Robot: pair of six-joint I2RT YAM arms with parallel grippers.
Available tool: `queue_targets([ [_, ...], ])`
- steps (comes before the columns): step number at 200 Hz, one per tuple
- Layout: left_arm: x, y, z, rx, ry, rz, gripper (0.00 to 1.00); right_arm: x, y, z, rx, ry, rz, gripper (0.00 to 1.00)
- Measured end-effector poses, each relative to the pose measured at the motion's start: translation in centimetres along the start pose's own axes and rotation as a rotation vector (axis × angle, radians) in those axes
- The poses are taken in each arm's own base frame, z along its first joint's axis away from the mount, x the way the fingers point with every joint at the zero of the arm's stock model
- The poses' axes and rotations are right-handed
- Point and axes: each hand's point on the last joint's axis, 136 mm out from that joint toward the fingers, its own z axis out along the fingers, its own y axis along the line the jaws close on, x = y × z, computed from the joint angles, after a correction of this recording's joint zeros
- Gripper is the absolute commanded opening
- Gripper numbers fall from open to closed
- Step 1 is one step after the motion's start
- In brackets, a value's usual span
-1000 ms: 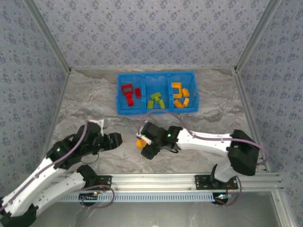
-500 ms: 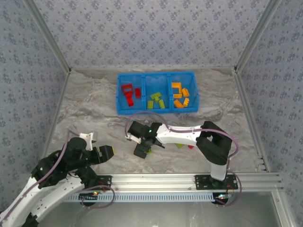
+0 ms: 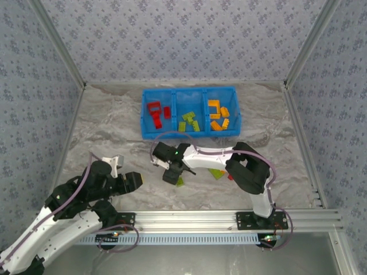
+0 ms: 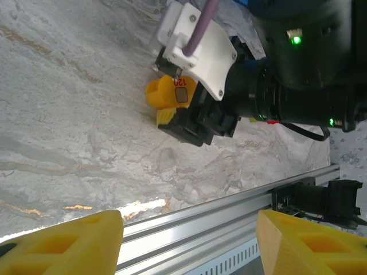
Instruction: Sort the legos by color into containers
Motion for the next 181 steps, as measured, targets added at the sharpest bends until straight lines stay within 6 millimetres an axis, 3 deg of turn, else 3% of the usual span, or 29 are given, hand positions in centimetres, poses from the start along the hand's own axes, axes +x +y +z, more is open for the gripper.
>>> queue_targets([
  [26, -0.2, -0.5, 0.5, 0.005, 0.005, 0.000, 0.63, 0.0, -1.3, 0.7, 0.002, 0.016, 0.057, 0.65],
  [76, -0.5, -1.3, 1.2, 0.016, 0.017, 0.001, 0.63, 0.2, -1.2, 0.8, -0.036, 0.017, 0.124, 0.45],
  [118, -0.9, -2.1, 1.9, 0.037, 0.016, 0.004, 0.61, 1.1, -2.0, -0.6, -0.025, 0.000, 0.184, 0.33],
  [139, -1.3, -2.9, 2.6, 0.054, 0.011, 0.011, 0.61, 1.3, -3.5, -3.6, -0.001, -0.062, 0.247, 0.31],
  [181, -0.9, -6.1, 6.6, 0.028, 0.073, 0.140, 0.61, 2.6, -10.4, -13.9, 0.105, -0.300, 0.488, 0.31],
])
